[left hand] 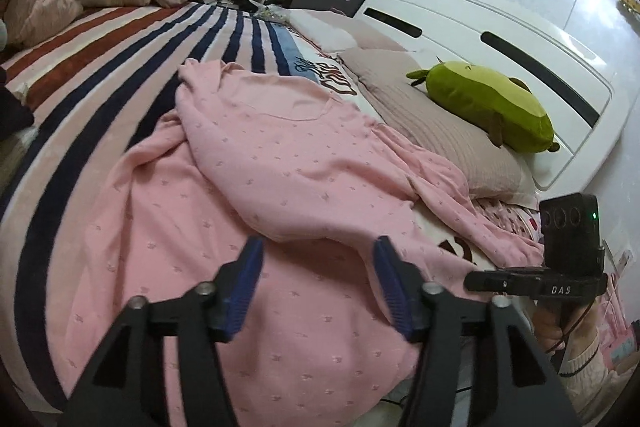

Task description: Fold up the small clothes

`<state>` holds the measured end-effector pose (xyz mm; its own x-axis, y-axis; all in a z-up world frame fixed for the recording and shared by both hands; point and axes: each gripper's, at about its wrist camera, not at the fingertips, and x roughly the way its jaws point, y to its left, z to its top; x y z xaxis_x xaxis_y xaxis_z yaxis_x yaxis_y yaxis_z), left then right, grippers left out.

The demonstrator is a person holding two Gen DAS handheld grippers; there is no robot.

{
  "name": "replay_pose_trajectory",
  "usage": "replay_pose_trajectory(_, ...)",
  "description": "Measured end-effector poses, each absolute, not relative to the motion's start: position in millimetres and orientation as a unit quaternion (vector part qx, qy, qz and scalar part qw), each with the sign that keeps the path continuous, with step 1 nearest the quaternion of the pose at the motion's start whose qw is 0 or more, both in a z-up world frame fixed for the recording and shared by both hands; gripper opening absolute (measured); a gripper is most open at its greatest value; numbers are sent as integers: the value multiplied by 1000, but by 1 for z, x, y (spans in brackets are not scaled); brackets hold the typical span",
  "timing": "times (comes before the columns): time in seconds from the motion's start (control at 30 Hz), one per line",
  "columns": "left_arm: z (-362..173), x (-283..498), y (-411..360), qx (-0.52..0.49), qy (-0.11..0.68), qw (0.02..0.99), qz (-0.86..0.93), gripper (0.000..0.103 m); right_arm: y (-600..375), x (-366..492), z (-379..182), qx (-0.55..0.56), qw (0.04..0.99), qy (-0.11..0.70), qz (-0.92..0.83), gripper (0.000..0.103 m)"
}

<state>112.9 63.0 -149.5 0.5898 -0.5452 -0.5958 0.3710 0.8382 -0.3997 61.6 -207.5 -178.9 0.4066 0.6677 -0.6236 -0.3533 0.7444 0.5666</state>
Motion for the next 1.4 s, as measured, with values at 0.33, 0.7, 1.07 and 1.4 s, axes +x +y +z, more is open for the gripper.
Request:
replay_pose_trajectory(0.33, -165, 118, 51, -135, 397, 849, -321, 63, -215, 70, -155, 151, 840, 436, 286, 0)
replay_pose_trajectory(0.7, -173, 113, 46, -122, 406, 853, -305, 63, -214, 52, -192, 138, 821, 479, 277, 37)
replay_pose_trajectory(1.07, -165, 104, 60, -123, 395, 866, -282, 63, -186, 17, -209, 109, 799, 507, 304, 1)
replay_pose_trajectory(1.4, -124, 89, 63, -84, 335, 906, -244, 79, -241, 7, -174, 172, 872, 409, 206, 43)
